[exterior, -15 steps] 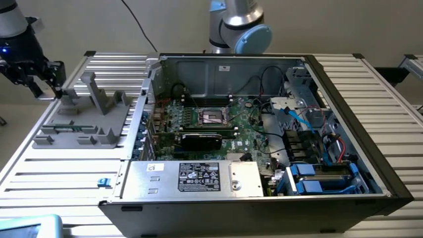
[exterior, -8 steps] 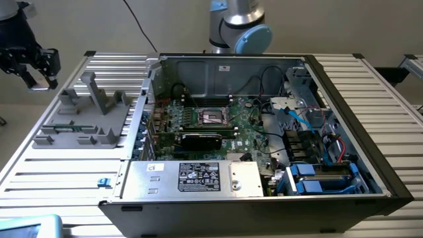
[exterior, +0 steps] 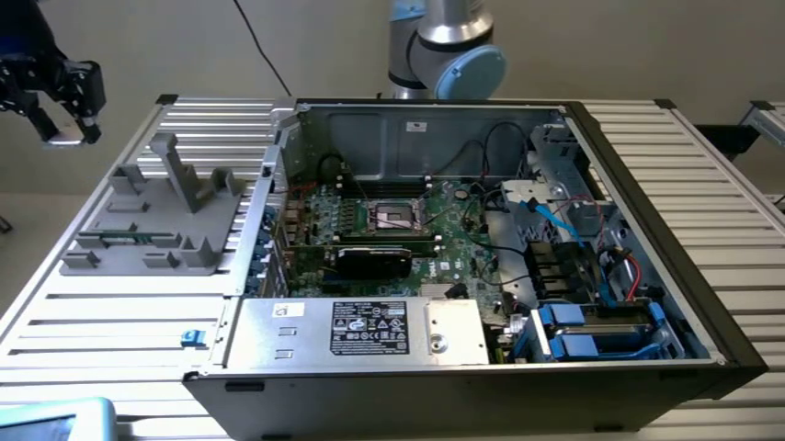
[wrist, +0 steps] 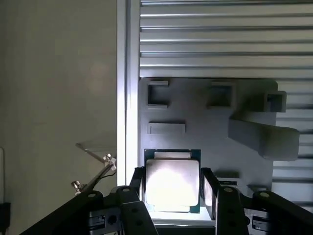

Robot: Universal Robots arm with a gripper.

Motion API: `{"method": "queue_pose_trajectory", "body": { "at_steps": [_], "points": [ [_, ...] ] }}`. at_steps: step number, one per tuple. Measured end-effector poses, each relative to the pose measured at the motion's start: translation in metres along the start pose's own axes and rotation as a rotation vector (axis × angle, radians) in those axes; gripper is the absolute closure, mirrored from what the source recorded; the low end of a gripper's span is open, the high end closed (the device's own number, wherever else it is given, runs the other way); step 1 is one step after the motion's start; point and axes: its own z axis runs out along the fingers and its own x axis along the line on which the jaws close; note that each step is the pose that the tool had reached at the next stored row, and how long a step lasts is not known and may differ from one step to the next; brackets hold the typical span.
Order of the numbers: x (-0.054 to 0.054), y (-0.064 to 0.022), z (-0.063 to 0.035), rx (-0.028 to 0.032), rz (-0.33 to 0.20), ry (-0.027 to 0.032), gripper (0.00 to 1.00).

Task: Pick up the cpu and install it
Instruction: 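Pick up the cpu and move it towards the insertion slot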

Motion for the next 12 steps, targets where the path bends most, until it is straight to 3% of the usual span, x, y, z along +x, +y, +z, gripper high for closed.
{"method": "queue_pose_trajectory", "body": {
  "at_steps": [12],
  "points": [
    [-0.044, 0.0012, -0.0540, 0.0000, 0.000, 0.0029, 0.44]
  ]
}}
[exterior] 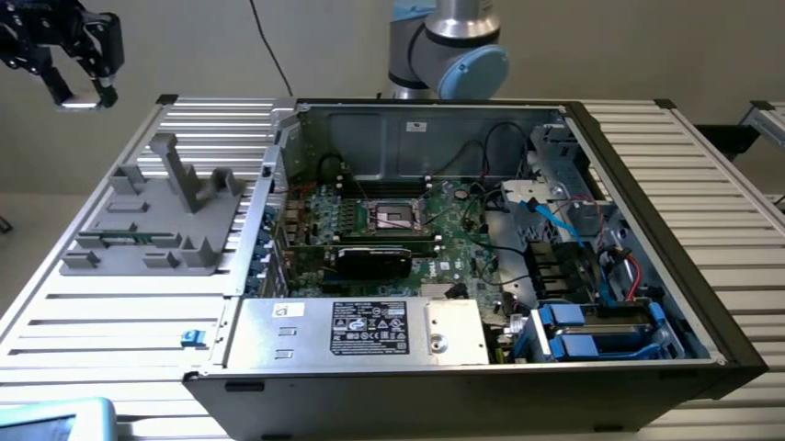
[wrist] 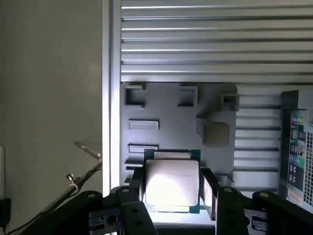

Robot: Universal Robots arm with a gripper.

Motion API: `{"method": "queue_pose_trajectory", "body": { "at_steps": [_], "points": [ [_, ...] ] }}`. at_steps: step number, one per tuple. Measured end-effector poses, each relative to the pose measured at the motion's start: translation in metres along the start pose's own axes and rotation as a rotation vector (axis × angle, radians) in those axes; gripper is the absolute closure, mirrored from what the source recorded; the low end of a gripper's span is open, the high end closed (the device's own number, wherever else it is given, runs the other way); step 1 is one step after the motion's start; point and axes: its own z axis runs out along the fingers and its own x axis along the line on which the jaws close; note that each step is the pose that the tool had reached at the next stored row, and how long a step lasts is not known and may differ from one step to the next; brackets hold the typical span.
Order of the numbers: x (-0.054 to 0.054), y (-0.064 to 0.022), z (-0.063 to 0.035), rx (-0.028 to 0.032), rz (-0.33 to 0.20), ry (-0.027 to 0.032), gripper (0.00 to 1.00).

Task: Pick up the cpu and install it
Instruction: 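Pick up the cpu and move it towards the insertion slot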

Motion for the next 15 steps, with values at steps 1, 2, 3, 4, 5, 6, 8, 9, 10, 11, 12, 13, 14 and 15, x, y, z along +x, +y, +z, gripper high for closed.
{"method": "queue_pose_trajectory", "body": {
  "at_steps": [1, 2, 3, 4, 5, 6, 8, 9, 10, 11, 12, 13, 14, 15],
  "points": [
    [-0.004, 0.0000, -0.0027, 0.0000, 0.000, 0.0010, 0.44],
    [-0.008, 0.0001, -0.0047, 0.0000, 0.000, 0.0020, 0.44],
    [-0.012, 0.0001, -0.0061, 0.0000, 0.000, 0.0029, 0.44],
    [-0.016, 0.0001, -0.0075, 0.0000, 0.000, 0.0038, 0.44],
    [-0.021, 0.0001, -0.0089, -0.0001, 0.000, 0.0049, 0.44],
    [-0.025, 0.0002, -0.0105, 0.0000, 0.000, 0.0058, 0.44],
    [-0.034, 0.0002, -0.0128, 0.0000, 0.000, 0.0072, 0.44],
    [-0.038, 0.0002, -0.0134, 0.0000, 0.000, 0.0077, 0.44],
    [-0.043, 0.0002, -0.0139, 0.0002, 0.000, 0.0083, 0.44],
    [-0.047, 0.0002, -0.0141, 0.0008, 0.000, 0.0082, 0.44],
    [-0.051, 0.0002, -0.0144, 0.0013, 0.000, 0.0084, 0.44],
    [-0.055, 0.0002, -0.0150, 0.0014, 0.000, 0.0083, 0.44],
    [-0.060, 0.0002, -0.0155, 0.0020, 0.000, 0.0084, 0.44],
    [-0.064, 0.0002, -0.0159, 0.0034, 0.000, 0.0084, 0.44]
  ]
}}
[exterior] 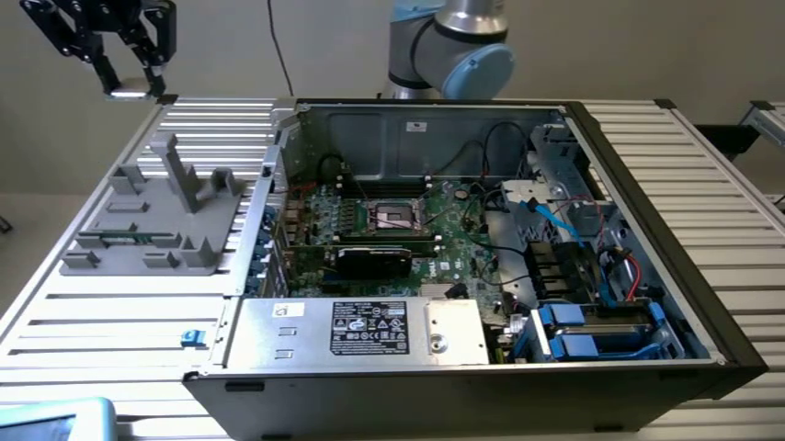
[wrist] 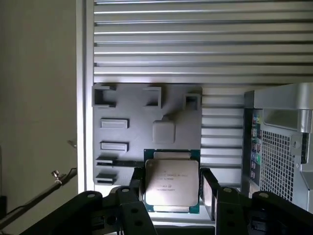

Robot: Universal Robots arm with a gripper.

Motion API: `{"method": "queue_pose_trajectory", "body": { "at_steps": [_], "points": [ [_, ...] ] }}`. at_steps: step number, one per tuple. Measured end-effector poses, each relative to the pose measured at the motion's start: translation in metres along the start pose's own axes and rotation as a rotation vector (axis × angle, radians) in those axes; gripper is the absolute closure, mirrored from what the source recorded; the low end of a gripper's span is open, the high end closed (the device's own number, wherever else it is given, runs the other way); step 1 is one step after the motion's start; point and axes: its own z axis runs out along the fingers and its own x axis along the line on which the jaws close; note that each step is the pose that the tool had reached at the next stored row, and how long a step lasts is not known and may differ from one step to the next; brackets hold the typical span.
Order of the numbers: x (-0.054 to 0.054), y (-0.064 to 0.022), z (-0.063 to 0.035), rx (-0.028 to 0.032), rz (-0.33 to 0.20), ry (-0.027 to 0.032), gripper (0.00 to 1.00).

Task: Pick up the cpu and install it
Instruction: 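Pick up the cpu and move it towards the insertion slot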

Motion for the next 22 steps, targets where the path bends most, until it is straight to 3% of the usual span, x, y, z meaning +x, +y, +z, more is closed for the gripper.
{"method": "queue_pose_trajectory", "body": {
  "at_steps": [10, 22],
  "points": [
    [-0.045, 0.0000, -0.0062, 0.0022, 0.000, 0.0000, 0.44],
    [-0.099, 0.0002, -0.0203, 0.0023, 0.000, 0.0017, 0.44]
  ]
}}
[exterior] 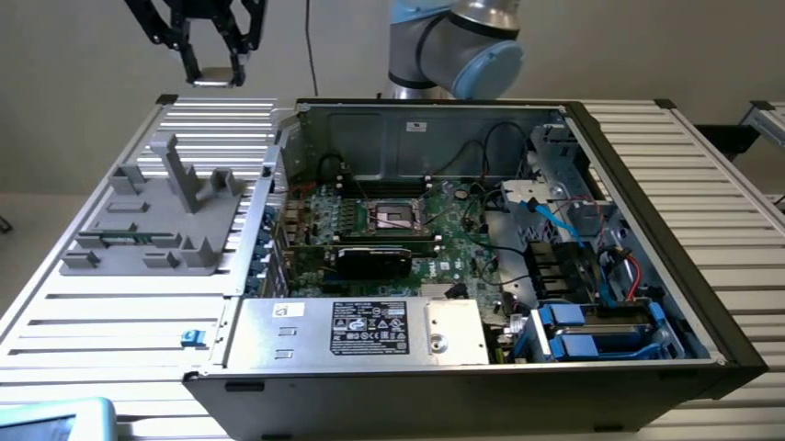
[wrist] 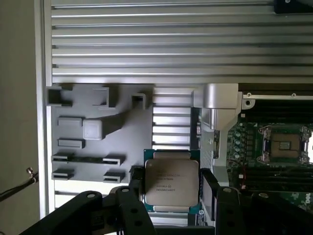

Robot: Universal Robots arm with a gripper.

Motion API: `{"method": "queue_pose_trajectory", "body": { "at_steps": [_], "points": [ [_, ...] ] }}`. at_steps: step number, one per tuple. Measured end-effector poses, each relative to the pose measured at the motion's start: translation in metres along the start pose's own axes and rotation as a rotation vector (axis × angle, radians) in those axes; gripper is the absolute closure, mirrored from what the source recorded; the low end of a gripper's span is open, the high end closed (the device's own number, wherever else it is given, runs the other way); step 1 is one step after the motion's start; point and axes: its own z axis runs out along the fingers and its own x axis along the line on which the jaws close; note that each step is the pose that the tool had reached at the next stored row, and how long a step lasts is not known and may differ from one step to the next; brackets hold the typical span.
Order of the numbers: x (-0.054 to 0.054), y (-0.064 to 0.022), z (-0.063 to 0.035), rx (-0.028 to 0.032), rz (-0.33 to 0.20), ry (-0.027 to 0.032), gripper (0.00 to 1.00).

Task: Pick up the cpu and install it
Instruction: 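Pick up the cpu and move it towards the insertion slot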

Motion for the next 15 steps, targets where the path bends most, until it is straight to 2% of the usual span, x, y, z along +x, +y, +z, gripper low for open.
{"method": "queue_pose_trajectory", "body": {
  "at_steps": [15],
  "points": [
    [-0.068, -0.0008, -0.0074, -0.0001, 0.000, 0.0007, 0.44]
  ]
}}
